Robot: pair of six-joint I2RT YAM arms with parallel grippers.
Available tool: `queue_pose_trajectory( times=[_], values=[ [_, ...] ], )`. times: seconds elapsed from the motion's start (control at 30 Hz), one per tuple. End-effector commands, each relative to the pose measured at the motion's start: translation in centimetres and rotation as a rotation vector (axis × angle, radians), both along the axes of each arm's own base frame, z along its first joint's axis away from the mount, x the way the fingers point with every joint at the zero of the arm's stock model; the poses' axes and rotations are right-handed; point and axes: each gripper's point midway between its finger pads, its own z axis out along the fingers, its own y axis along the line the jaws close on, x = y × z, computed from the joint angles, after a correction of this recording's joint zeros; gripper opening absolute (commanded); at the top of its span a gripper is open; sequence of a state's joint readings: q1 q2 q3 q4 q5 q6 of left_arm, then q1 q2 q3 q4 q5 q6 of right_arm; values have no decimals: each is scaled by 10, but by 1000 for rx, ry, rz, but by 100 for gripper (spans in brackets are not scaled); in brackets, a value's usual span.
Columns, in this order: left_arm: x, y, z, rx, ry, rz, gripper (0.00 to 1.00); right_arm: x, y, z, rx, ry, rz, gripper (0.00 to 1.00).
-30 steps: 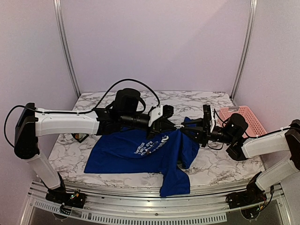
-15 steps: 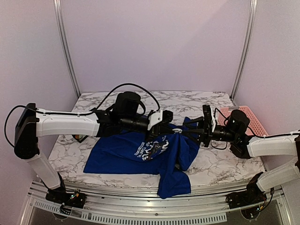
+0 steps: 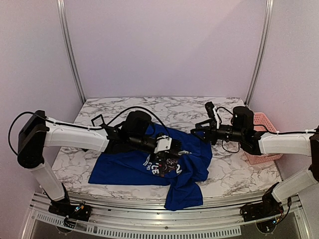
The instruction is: Pin the brooch onto the clothing
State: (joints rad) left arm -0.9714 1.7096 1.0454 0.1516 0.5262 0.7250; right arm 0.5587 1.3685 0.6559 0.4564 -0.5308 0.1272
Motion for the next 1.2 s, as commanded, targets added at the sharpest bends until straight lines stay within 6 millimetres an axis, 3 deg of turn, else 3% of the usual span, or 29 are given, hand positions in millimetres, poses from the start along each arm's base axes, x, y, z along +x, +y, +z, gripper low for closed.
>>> queue_pose_trajectory(
  times=[0.0,0.1,0.17,0.23,0.33,0.43,0.5,0.63,0.73,0.83,1.0,1.17],
  values=[
    [-22,9,-28,78,-54,-102,54,24,-8,-41,-94,188,-130,54],
    [-24,14,-18,83,-69,-96,85,39,-12,-61,-160,255,-202,55],
    [-24,22,-8,100,-96,-89,97,46,-15,-71,-195,295,-236,55],
    [-24,35,4,126,-117,-61,100,49,-16,-78,-206,326,-261,55],
    [-14,57,24,150,-84,35,99,57,-22,-75,-195,338,-319,56],
    [13,89,23,242,7,187,100,70,-31,-79,-230,366,-404,56],
    [33,120,1,364,22,296,97,75,-42,-98,-321,429,-477,55],
    [59,198,-60,619,-11,480,80,71,-55,-129,-407,511,-533,54],
    [67,244,-76,689,10,541,78,64,-59,-140,-420,559,-548,55],
    [79,265,-69,670,38,626,77,62,-64,-153,-442,586,-574,55],
    [95,277,-37,552,99,779,76,74,-80,-180,-536,616,-669,54],
    [95,309,-32,605,247,944,61,89,-81,-177,-539,606,-699,54]
  ],
)
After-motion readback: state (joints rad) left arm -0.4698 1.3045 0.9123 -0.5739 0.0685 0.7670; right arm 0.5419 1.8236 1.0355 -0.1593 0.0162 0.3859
